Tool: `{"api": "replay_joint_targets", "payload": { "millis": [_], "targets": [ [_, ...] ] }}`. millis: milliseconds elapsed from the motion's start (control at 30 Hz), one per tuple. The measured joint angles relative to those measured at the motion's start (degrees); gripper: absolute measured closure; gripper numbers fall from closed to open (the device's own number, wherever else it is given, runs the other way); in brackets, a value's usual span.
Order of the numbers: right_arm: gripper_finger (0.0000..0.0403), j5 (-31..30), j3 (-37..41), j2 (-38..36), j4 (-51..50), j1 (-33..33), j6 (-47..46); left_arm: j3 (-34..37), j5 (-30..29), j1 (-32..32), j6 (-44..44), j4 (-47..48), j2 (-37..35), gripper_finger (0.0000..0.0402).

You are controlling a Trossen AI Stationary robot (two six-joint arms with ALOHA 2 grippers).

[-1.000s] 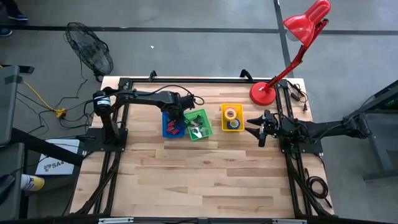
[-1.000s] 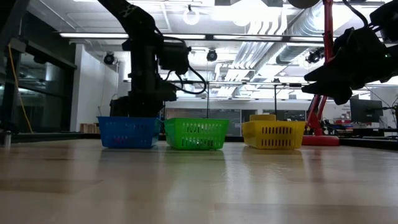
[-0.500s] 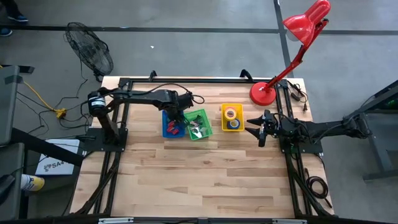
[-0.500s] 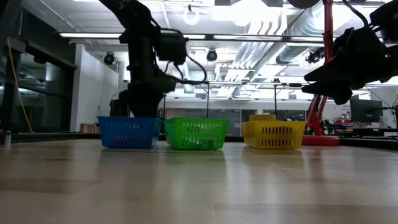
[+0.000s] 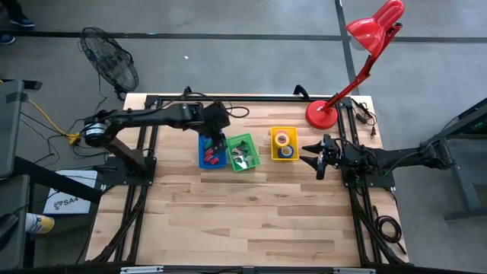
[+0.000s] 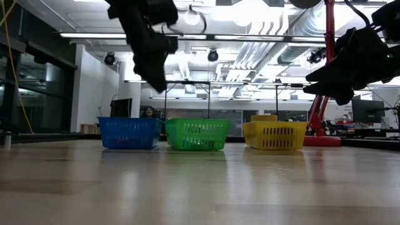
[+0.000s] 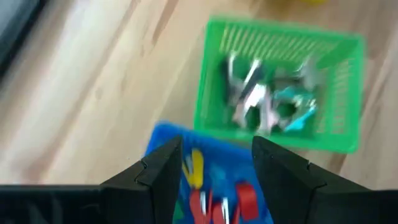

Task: Pick and place Stapler, Stapler remover, tape
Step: Return to Home Position

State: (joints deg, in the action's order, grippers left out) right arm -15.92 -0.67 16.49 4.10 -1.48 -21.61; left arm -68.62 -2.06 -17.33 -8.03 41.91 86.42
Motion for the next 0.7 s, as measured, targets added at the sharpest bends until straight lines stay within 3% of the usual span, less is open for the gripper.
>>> {"api": "replay_joint_targets", "payload": {
  "millis": [400, 533, 700],
  "targets": [
    [0.0182, 0.0, 0.0, 0.0, 0.0, -0.02, 0.0, 0.0, -0.18, 9.13, 17.08, -8.38, -6.2, 0.0211],
    [0.0182, 0.0, 0.0, 0.0, -0.02, 0.0, 0.0, 0.13, -3.34, 12.93, 18.73, -8.68, -7.15, 0.0211],
    [0.0182, -0.02, 0.0, 0.02, 0.02, -0.01, 0.0, 7.82, -3.83, 15.31, 20.39, -17.76, -13.84, 0.0211]
  ]
}}
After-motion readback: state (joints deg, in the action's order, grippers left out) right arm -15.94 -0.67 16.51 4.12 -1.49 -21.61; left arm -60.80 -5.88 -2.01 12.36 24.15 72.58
